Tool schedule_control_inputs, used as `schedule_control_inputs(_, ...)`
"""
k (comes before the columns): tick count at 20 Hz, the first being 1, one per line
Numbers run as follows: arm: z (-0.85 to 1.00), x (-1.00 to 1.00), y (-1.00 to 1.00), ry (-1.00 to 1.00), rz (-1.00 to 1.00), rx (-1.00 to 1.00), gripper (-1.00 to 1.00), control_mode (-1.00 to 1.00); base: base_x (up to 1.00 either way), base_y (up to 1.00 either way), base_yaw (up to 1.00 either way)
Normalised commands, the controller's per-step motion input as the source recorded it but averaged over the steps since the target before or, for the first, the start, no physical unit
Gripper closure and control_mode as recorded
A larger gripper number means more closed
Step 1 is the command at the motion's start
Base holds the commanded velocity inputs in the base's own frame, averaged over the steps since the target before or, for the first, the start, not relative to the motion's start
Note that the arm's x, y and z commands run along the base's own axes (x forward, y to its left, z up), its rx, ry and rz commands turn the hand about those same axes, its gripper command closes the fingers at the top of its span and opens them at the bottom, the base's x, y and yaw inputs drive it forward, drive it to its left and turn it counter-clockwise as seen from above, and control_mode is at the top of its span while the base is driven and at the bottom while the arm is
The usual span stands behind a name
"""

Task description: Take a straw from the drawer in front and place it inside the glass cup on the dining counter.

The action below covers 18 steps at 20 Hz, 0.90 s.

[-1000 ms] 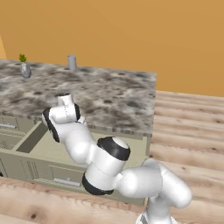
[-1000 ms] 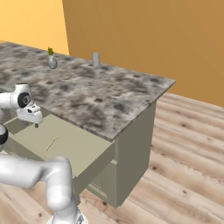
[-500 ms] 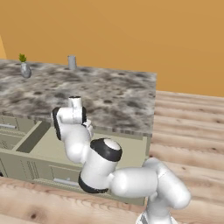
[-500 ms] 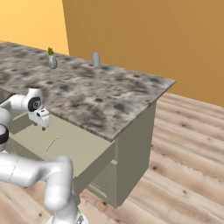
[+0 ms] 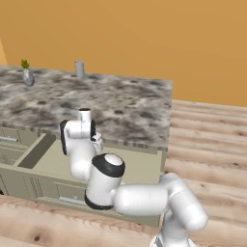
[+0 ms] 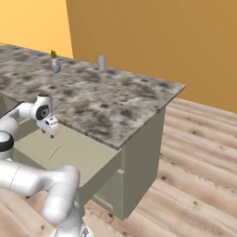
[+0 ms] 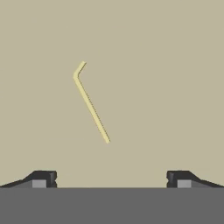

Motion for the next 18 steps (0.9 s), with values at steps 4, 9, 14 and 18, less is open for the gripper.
schedule_control_inputs(4,-0.39,0.50,0.00,0.00,0.00,0.00,-1.00,-1.00,0.00,0.00,0.00)
schedule_control_inputs(9,-0.36,0.38,0.13,0.00,0.00,0.00,-1.00,-1.00,0.00,0.00,0.00)
schedule_control_inputs(14,-0.36,0.23,0.29,-0.02,0.00,0.00,-1.00,-1.00,0.00,0.00,0.00)
schedule_control_inputs(18,-0.40,0.00,0.26,-0.02,0.00,0.00,-1.00,-1.00,0.00,0.00,0.00)
